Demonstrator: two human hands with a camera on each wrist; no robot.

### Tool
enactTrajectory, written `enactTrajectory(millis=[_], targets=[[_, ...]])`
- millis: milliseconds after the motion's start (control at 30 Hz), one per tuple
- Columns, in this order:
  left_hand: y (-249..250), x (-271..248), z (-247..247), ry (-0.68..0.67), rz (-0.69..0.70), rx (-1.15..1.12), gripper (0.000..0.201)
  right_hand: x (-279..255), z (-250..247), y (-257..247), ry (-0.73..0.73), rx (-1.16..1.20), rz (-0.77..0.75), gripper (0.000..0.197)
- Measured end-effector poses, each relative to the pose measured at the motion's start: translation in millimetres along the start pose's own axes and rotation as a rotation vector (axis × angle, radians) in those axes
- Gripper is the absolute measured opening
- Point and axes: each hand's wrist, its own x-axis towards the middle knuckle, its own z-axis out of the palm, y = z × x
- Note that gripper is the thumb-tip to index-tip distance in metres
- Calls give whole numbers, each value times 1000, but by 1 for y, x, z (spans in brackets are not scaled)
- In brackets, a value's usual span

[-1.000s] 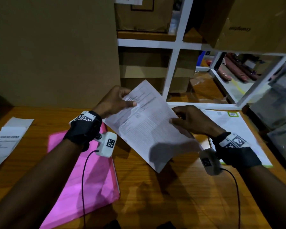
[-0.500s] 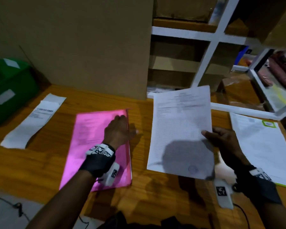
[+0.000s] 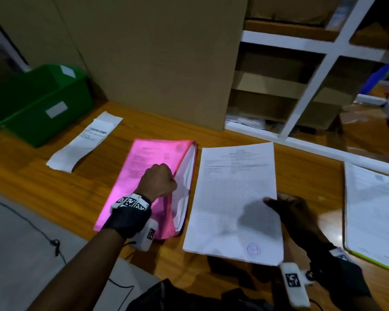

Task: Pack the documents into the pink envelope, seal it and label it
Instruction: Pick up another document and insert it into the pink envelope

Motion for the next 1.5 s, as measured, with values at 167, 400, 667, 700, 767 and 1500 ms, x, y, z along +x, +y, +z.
enactTrajectory(millis=[167,400,667,700,767,1500], targets=[[-7,-14,-14,41,-3,-71,17,5,20,-2,-166,85,138,19],[2,-37,-8,125,36,-84,30,32,44,-7,-238,47,181,23],[5,-62,9,25,-21,69,9,63,64,0,-154,111,139,17],[4,-68,11,6,-27,118,6,63,65,2,-145,117,135,20],[2,-85,14,-26,-33,192,9,63,67,7,-116,132,123,24],[-1,-145,31,59,-26,46,13,57,97,29,-7,234,80,20]])
